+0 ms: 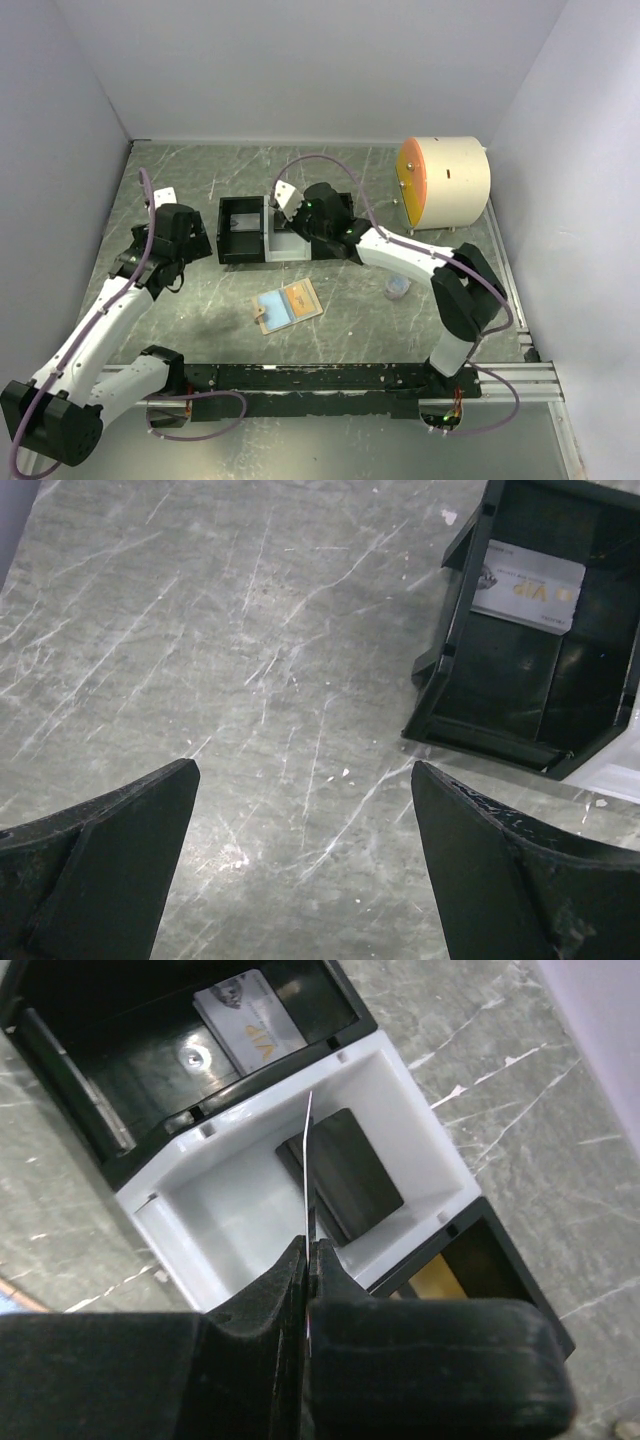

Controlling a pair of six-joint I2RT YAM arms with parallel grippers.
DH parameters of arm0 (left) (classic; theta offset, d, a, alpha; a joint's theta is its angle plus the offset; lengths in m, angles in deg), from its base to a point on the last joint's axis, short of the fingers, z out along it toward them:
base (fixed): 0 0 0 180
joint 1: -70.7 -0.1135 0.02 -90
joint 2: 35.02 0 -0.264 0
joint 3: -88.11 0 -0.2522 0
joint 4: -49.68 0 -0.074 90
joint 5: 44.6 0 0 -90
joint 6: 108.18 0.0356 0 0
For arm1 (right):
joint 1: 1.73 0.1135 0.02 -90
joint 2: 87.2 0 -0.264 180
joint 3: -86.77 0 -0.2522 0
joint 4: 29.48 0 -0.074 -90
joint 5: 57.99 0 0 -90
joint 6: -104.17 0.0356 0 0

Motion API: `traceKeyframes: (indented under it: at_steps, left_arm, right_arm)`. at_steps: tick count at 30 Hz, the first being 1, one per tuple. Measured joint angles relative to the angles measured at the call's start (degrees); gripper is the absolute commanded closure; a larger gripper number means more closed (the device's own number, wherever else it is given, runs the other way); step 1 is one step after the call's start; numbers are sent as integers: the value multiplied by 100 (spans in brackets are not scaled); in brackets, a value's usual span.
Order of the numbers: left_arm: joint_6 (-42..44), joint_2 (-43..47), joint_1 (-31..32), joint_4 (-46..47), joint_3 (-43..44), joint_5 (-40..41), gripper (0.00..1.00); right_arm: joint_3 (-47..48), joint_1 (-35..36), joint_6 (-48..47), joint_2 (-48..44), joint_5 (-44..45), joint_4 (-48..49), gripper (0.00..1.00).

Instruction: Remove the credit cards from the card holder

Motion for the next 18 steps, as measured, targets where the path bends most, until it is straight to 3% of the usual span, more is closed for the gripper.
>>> traceKeyframes:
  at_steps: [18]
  left_arm:
    - [55, 378, 0, 35, 0, 111, 0]
  right_arm:
    - [1403, 22, -1451, 1703, 1047, -535, 100]
